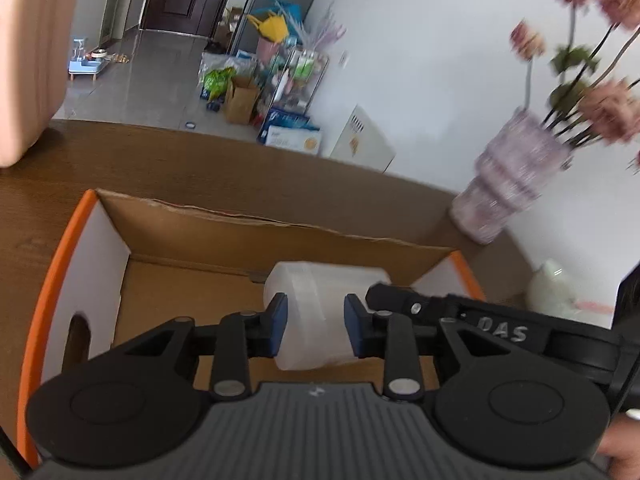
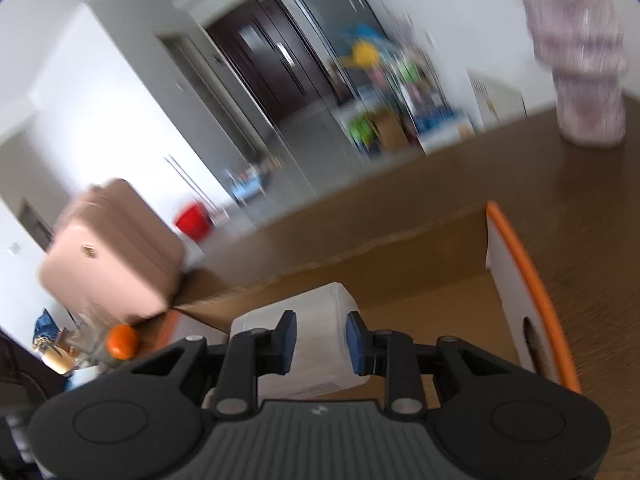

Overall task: Organize rigid objects
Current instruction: 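Carry the white bottle over the cardboard box and open the grippers, then lift both grippers out of the box and back from the table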

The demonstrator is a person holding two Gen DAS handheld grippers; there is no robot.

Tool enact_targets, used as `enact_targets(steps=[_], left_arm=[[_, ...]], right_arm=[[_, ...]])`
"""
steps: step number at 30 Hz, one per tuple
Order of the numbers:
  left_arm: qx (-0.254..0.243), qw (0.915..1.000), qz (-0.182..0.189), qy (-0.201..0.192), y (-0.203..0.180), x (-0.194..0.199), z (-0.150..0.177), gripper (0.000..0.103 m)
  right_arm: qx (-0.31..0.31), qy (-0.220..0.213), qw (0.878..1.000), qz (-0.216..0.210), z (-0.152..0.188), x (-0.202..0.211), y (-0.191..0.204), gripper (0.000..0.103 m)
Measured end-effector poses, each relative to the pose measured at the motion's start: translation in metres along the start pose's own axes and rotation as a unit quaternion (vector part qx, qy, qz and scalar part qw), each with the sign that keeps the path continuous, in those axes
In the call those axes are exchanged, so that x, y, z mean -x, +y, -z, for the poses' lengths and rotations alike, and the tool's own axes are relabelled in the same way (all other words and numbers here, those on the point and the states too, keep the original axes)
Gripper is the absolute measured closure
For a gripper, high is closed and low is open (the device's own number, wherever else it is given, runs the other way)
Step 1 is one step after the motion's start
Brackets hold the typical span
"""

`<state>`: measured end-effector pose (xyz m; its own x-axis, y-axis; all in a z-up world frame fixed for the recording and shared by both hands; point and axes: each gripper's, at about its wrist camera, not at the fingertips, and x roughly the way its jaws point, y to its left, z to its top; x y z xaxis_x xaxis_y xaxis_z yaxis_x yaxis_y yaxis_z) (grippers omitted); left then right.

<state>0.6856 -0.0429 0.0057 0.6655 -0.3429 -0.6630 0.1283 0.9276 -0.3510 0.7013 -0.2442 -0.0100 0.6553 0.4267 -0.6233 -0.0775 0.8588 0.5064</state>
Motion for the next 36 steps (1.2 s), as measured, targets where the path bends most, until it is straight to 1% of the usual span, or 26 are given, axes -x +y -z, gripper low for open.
enact_targets(steps=[1, 3, 7, 9, 11, 12, 13, 15, 17, 18, 20, 21, 22, 24, 26, 27, 28, 30, 32, 34, 36], left_arm=[[-0.005, 1.0000, -0.007, 0.004, 0.000, -0.006, -0.001, 0.077], [-0.009, 0.9999, -0.008, 0.010, 0.002, -0.016, -0.001, 0.077], [-0.005, 0.9998, -0.013, 0.016, 0.005, -0.027, 0.000, 0.076], [-0.011, 0.9996, -0.018, 0.021, 0.005, -0.026, 0.000, 0.069], [-0.026, 0.9992, -0.020, 0.021, 0.002, -0.018, 0.000, 0.060], [-0.037, 0.9989, -0.024, 0.017, 0.000, -0.010, 0.000, 0.058], [-0.050, 0.9982, -0.030, 0.012, -0.002, -0.002, 0.000, 0.055], [-0.090, 0.9946, -0.051, -0.003, -0.009, 0.020, 0.002, 0.054], [-0.117, 0.9904, -0.071, -0.022, -0.017, 0.046, 0.003, 0.046], [-0.120, 0.9891, -0.080, -0.031, -0.019, 0.063, 0.004, 0.045], [-0.119, 0.9880, -0.089, -0.045, -0.020, 0.094, 0.006, 0.038], [-0.119, 0.9869, -0.095, -0.054, -0.020, 0.114, 0.009, 0.037], [-0.119, 0.9857, -0.101, -0.063, -0.018, 0.132, 0.014, 0.034], [-0.124, 0.9821, -0.113, -0.086, -0.015, 0.171, 0.030, 0.028], [-0.136, 0.9777, -0.124, -0.100, -0.013, 0.205, 0.046, 0.016], [-0.140, 0.9761, -0.129, -0.105, -0.014, 0.221, 0.055, 0.015], [-0.141, 0.9757, -0.128, -0.109, -0.015, 0.233, 0.062, 0.015], [-0.144, 0.9746, -0.129, -0.112, -0.019, 0.258, 0.078, 0.015], [-0.156, 0.9707, -0.136, -0.123, -0.026, 0.279, 0.095, 0.015], [-0.162, 0.9678, -0.138, -0.134, -0.031, 0.298, 0.109, 0.014], [-0.161, 0.9675, -0.132, -0.144, -0.034, 0.315, 0.121, 0.012]], right_arm=[[0.002, 0.010, 1.000, 0.013, -0.001, -0.009, 0.000, 0.079], [0.007, 0.015, 0.999, 0.032, -0.002, -0.023, 0.000, 0.080], [0.005, 0.022, 0.999, 0.044, -0.002, -0.035, -0.002, 0.080], [0.015, 0.022, 0.998, 0.051, -0.003, -0.036, 0.002, 0.079], [0.032, 0.010, 0.998, 0.060, -0.002, -0.027, 0.007, 0.075], [0.036, 0.003, 0.997, 0.063, -0.002, -0.020, 0.009, 0.070], [0.038, 0.000, 0.997, 0.063, -0.003, -0.013, 0.010, 0.069], [0.043, -0.005, 0.997, 0.062, -0.011, 0.002, 0.007, 0.069], [0.062, -0.010, 0.996, 0.069, -0.013, 0.023, 0.013, 0.067], [0.074, -0.013, 0.995, 0.073, -0.013, 0.038, 0.016, 0.066], [0.098, -0.017, 0.992, 0.074, -0.010, 0.071, 0.024, 0.061], [0.110, -0.017, 0.991, 0.068, -0.007, 0.089, 0.026, 0.056], [0.128, -0.017, 0.990, 0.063, -0.003, 0.109, 0.029, 0.048], [0.174, -0.023, 0.982, 0.077, 0.011, 0.148, 0.036, 0.038], [0.222, -0.034, 0.970, 0.095, 0.030, 0.185, 0.043, 0.032], [0.237, -0.038, 0.965, 0.103, 0.040, 0.201, 0.046, 0.029], [0.241, -0.040, 0.964, 0.106, 0.047, 0.213, 0.047, 0.026], [0.234, -0.039, 0.967, 0.097, 0.061, 0.233, 0.050, 0.026], [0.230, -0.031, 0.969, 0.082, 0.074, 0.246, 0.055, 0.026], [0.233, -0.035, 0.969, 0.075, 0.089, 0.261, 0.062, 0.025], [0.237, -0.040, 0.968, 0.072, 0.103, 0.274, 0.069, 0.024]])
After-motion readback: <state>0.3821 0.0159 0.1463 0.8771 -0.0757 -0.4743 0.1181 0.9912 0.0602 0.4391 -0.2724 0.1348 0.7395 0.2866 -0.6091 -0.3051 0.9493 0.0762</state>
